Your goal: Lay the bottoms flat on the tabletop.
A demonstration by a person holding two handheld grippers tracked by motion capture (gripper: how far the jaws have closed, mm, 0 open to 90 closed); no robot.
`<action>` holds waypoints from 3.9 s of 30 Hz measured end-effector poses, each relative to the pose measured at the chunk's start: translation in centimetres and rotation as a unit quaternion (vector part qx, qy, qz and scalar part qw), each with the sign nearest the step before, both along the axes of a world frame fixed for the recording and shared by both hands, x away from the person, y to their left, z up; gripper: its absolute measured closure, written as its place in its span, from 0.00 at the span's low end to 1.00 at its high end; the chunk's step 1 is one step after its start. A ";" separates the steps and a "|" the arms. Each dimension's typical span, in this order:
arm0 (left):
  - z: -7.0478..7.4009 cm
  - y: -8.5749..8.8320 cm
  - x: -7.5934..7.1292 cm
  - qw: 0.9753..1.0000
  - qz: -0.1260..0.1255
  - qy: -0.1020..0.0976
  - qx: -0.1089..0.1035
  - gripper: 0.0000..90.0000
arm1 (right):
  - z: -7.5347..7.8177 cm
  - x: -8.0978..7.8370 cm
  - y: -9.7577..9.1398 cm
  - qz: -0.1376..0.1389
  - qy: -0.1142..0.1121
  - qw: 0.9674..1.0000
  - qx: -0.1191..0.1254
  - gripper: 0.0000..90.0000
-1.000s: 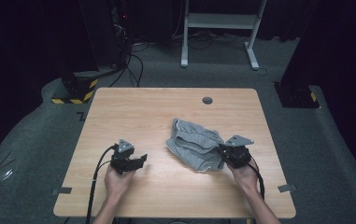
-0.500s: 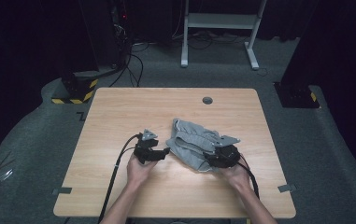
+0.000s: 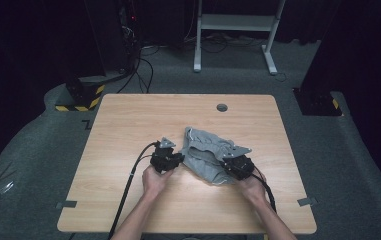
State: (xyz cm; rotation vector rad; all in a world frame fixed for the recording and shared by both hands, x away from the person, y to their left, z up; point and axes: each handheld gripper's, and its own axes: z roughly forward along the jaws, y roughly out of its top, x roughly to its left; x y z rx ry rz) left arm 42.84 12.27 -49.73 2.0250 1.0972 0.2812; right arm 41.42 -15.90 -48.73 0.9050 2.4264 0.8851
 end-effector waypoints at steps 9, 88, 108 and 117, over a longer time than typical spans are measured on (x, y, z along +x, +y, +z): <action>0.3 -0.3 -1.0 1.000 -0.020 -0.010 0.016 1.00 | 1.9 -0.6 -1.1 0.009 -0.009 0.999 0.041 0.92; 3.3 -5.0 1.9 0.991 -0.061 -0.056 0.101 0.47 | -0.7 -0.8 -0.4 -0.055 0.032 0.995 0.082 0.54; 5.3 -1.2 1.9 1.000 0.000 -0.010 0.019 0.99 | -1.2 -4.2 -0.3 0.067 0.049 0.996 0.014 0.99; 4.5 1.8 2.9 0.996 0.083 0.021 0.034 0.99 | -0.4 -4.6 -3.3 0.057 0.031 0.998 0.010 0.99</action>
